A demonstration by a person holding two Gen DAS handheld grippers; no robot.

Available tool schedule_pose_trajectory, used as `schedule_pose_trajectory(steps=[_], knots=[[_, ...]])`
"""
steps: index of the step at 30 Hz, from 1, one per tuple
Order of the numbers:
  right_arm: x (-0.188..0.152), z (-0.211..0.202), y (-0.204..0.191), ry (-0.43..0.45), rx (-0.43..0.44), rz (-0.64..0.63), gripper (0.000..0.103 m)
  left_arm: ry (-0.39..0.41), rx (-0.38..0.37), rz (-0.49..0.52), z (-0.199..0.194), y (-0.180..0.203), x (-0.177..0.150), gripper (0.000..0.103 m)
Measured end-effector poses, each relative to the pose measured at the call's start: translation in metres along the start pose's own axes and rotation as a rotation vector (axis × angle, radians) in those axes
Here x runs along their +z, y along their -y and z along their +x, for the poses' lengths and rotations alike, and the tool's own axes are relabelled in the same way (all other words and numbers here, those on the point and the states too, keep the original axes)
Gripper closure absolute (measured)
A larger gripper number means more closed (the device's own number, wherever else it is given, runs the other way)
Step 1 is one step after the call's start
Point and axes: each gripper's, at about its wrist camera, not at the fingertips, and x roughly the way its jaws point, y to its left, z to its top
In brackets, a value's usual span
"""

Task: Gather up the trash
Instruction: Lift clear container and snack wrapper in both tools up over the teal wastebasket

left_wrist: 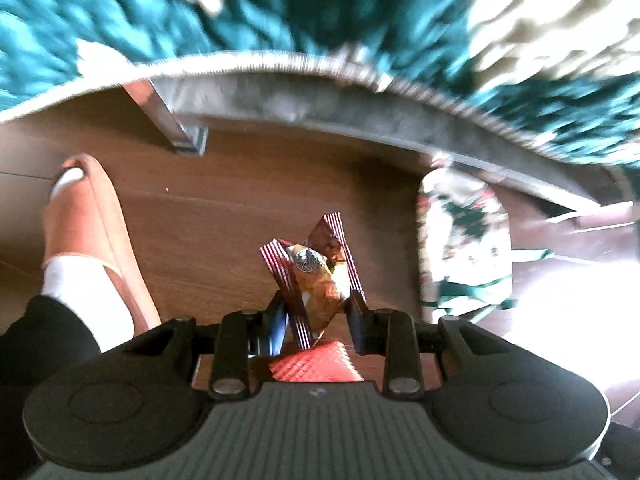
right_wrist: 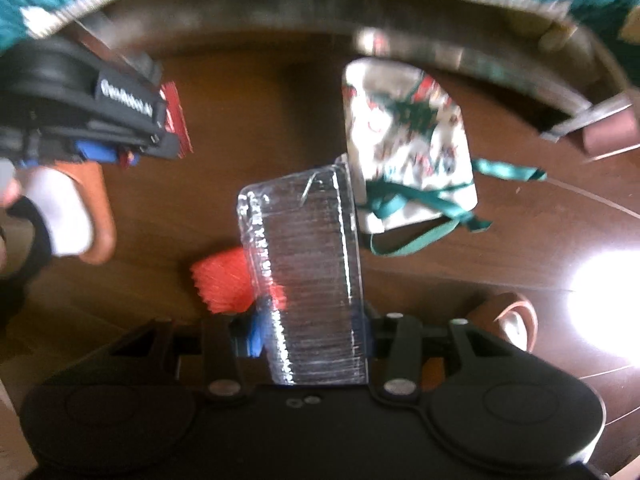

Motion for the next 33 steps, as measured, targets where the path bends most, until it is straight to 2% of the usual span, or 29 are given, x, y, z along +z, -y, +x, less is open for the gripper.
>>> schedule_pose_trajectory(steps=[9,18,27,33], knots=[[-0.028,-0.113,-0.022,0.214,0.018,-0.072,0.06,0.14,-0.071,-0.032,-0.116,-0.007,-0.047,0.073],[-0.062,-0.218,-0.033,0.498,0.002,-0.126,0.06,0.329,-0.146,-0.021,-0.222,-0.008,-0.077,0.072],[-0.067,-0.319,-0.042,0.728,0.01,-0.177,0.06,0.542,-0.194,0.05,-0.329,0.009,-0.063,0.072],[-0.04,-0.389,-0.047,0.887,-0.002,-0.211,0.06,0.687,-0.185,0.08,-0.395,0.017,-0.032,0.072]])
